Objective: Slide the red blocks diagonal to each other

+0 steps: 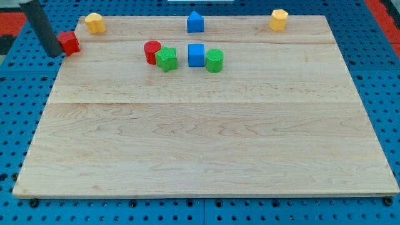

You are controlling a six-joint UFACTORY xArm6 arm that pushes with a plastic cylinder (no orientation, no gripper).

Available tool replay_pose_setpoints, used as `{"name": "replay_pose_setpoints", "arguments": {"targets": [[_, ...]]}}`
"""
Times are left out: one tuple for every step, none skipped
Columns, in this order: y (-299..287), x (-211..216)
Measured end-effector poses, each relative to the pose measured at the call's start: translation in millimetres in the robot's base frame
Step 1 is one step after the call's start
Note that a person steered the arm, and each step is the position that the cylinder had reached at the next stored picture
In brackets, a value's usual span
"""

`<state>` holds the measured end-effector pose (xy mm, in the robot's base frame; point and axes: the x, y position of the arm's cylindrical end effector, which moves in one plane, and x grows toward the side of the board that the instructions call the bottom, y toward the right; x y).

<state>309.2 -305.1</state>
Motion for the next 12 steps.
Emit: {"name": "replay_pose_setpoints", "arguments": {"targets": [[0.0, 1.3], [9.1, -5.8], [134.1, 9.1], [127.3, 57.5], [16.5, 39.0], [0.2, 31.1], [1.4, 4.4], [1.4, -45.7], [30.1, -62.1], [118.5, -11.1], [166.5, 22.9], [139.4, 27.1]]}}
